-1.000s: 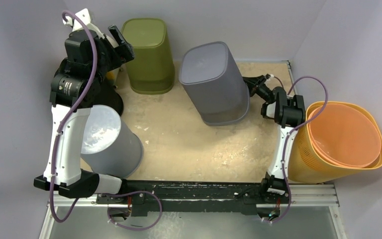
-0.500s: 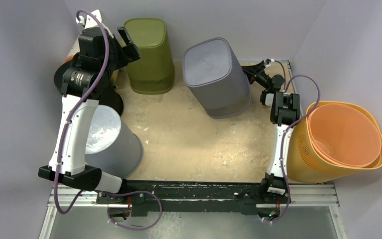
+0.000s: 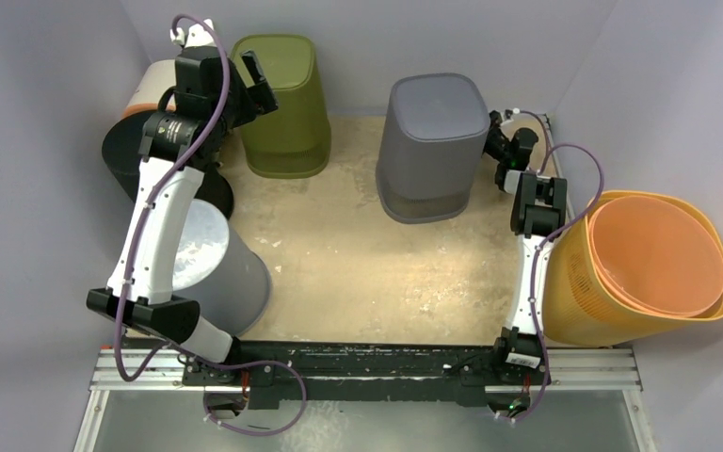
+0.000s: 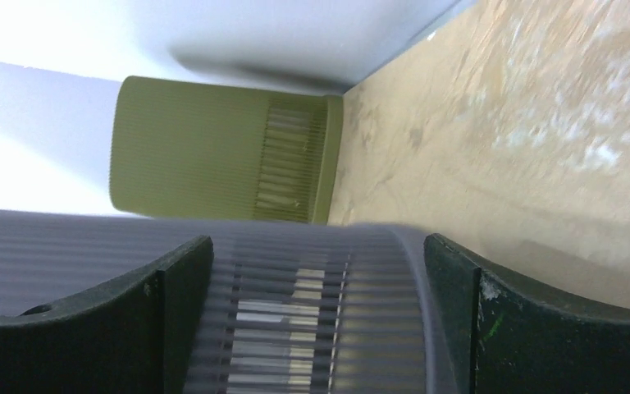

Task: Turn the large container upside down

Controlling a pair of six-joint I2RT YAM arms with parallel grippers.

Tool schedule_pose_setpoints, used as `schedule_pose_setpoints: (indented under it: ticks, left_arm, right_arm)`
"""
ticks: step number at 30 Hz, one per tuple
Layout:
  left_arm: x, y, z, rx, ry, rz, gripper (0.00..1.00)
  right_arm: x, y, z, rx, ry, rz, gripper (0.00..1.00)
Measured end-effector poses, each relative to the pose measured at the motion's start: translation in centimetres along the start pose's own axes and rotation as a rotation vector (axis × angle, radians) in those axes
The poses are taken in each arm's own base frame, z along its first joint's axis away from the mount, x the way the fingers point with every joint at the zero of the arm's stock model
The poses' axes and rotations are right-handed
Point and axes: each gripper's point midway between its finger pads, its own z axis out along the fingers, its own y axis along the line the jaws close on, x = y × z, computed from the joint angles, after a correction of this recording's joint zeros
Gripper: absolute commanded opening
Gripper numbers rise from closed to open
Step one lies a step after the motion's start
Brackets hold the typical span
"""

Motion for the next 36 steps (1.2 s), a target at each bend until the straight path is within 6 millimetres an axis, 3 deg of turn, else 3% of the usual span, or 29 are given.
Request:
schedule_pose_setpoints:
  ticks: [12, 15, 20, 25, 29, 32, 36]
  left_arm:
    - [1.0, -0.4, 1.7, 0.005, 0.036, 0.012, 0.87]
    - [0.8, -0.8, 1.7, 0.019, 0.027, 0.009, 0.87]
    - [0.5, -1.2, 1.8, 0.036, 0.017, 0.007, 0.87]
    - [0.5, -1.5, 1.7, 0.054, 0.016, 0.014, 0.87]
    - [0.8, -1.7, 1.8, 0.07, 0.026, 0.027, 0.87]
    - [1.6, -1.6, 2.1, 0.071, 0.047, 0.036, 0.87]
    - [2.7, -1.2, 2.5, 0.061, 0.075, 0.045, 0.87]
  right_arm:
    - [-3.8, -1.7, 1.0, 0.206, -0.091, -0.145, 1.0]
    - [-4.8, -0.6, 0.8, 0.268, -0.124, -0.173, 1.0]
    - [-7.0, 6.0, 0.5, 0.27, -0.183, -0.292, 1.0]
    - [-9.0, 15.1, 0.3, 0.229, -0.241, -0.481, 1.0]
    - [-9.3, 21.3, -0.1, 0.233, -0.275, -0.635, 1.0]
    - [-8.9, 24.2, -0.1, 0.275, -0.295, -0.732, 1.0]
    - [-6.7, 26.4, 0.2, 0.362, -0.282, -0.84, 1.0]
